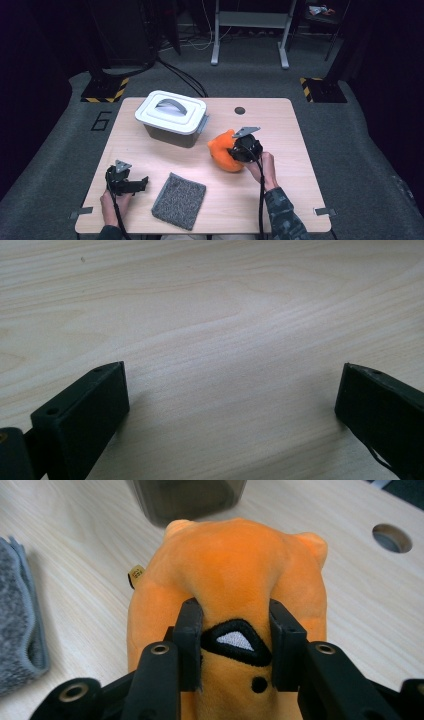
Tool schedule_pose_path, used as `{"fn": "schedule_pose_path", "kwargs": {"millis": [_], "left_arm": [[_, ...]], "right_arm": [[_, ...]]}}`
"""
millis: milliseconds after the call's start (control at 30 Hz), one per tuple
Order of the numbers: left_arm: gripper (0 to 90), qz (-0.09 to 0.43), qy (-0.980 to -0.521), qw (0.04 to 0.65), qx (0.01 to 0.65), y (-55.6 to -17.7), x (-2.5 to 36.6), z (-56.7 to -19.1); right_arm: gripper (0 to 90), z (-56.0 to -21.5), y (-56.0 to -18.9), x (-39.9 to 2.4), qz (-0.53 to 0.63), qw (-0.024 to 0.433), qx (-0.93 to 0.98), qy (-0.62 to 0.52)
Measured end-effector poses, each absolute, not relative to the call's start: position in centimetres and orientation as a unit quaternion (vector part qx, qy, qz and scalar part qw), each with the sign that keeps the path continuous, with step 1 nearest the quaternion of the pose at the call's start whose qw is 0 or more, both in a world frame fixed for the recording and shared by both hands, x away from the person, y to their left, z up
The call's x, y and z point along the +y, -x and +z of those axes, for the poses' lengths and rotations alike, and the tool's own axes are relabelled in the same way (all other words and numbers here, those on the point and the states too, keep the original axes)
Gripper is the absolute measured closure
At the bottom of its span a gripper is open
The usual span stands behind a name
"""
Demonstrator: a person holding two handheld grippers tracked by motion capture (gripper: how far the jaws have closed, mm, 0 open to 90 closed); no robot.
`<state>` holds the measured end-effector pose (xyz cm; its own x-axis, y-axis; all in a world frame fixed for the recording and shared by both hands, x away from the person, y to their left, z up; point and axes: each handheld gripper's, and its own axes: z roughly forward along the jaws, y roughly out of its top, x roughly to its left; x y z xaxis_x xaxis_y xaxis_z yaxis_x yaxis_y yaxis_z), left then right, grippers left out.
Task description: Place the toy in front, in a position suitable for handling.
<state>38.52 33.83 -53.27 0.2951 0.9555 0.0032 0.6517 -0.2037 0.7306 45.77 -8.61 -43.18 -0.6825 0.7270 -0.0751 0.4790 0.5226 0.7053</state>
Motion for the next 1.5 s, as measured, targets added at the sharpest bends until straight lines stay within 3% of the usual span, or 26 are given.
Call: {"fn": "schedule_pose_path", "kwargs": {"millis": [200,333,367,400,567,1033,1500], "left_arm": [[0.4,0.238,-0.738,0.320,0.544,-38.5,33.8,-53.3],[0.4,0.238,-0.738,0.321,0.544,-38.5,33.8,-53.3],[0.4,0.238,-0.738,0.321,0.544,-38.5,33.8,-53.3],[0.4,0.238,-0.738,0.321,0.544,-38.5,33.8,-53.3],[0.4,0.238,-0.739,0.320,0.544,-38.5,33.8,-53.3],[0.4,0.238,-0.738,0.320,0.544,-38.5,33.8,-53.3],[0.4,0.238,-0.738,0.320,0.544,-38.5,33.8,-53.3]], "right_arm": [[55.0,-44.2,-46.0,-8.6,0.332,0.176,0.852,-0.365],[37.2,-44.0,-46.0,-8.9,0.337,0.175,0.848,-0.371],[37.2,-44.0,-46.0,-8.9,0.337,0.175,0.848,-0.371],[29.7,-43.9,-45.8,-9.0,0.345,0.175,0.843,-0.374],[18.1,-43.2,-45.1,-9.3,0.354,0.169,0.840,-0.376],[7.1,-41.9,-40.3,-8.2,0.376,0.156,0.851,-0.332],[1.5,-45.3,-37.4,-3.8,0.372,0.103,0.876,-0.288]]}}
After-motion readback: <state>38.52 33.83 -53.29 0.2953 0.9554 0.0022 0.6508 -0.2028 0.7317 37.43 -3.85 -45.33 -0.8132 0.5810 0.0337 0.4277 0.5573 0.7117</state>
